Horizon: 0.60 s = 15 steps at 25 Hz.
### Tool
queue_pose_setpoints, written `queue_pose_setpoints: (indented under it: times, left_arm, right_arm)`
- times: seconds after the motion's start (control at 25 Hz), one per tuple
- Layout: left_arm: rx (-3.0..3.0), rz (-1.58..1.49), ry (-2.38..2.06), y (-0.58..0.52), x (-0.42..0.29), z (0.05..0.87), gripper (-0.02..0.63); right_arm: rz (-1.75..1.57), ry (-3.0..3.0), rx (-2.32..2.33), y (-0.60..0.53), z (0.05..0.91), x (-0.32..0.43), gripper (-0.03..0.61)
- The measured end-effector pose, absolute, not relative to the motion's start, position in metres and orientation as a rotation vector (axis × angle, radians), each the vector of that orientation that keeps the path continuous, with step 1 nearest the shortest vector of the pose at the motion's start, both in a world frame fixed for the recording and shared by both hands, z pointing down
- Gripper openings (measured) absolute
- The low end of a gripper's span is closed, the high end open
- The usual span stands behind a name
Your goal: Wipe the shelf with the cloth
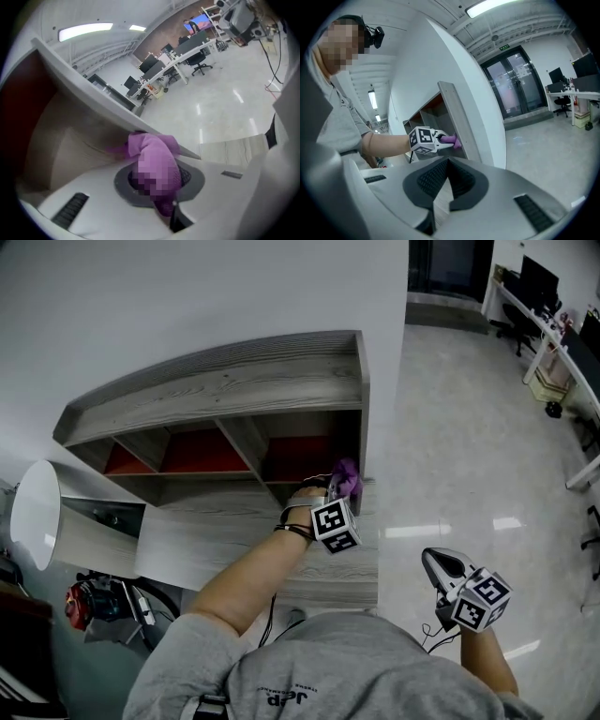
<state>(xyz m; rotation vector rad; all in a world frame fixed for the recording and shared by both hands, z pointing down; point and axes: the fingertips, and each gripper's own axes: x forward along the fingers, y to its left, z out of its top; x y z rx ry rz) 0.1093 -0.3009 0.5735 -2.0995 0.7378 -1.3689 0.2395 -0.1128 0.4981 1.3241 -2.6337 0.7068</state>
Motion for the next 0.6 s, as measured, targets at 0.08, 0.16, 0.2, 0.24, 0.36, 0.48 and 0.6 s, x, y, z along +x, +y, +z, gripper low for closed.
queue_pose_setpoints:
  times: [0.08, 0.16, 0.2, 0.24, 0.36, 0.48, 0.6]
  left_arm:
    - [-2.043, -1.312, 0.854, -0.307, 0.086, 0.545, 0.071]
    - [-1.915, -1.244, 1.026, -0.318, 0.049, 0.499, 0.069]
    - [-1.855, -1.207, 1.114, -0.323, 0.028, 0.474, 0.069]
    - [-1.8, -1.17, 1.199, -0.327, 0.008, 0.449, 0.069]
    - [-1.594, -1.081, 1.396, -0.337, -0.04, 0.382, 0.067]
    - [-1.357, -1.1, 1.444, -0.347, -0.06, 0.347, 0.066]
    - [-1.142, -1.174, 1.373, -0.357, -0.06, 0.352, 0.065]
  right_arm:
    - [0.689, -2.655, 1.294, -0.116, 0.493, 0.23, 0.021]
    - [0.667, -2.689, 1.254, -0.12, 0.49, 0.22, 0.021]
    - [0.657, -2.703, 1.233, -0.123, 0.488, 0.214, 0.021]
    - [0.649, -2.714, 1.212, -0.125, 0.486, 0.208, 0.021]
    - [0.629, -2.738, 1.143, -0.13, 0.484, 0.187, 0.021]
    - [0.619, -2.748, 1.093, -0.132, 0.485, 0.173, 0.021]
    - [0.636, -2.743, 1.086, -0.131, 0.492, 0.171, 0.021]
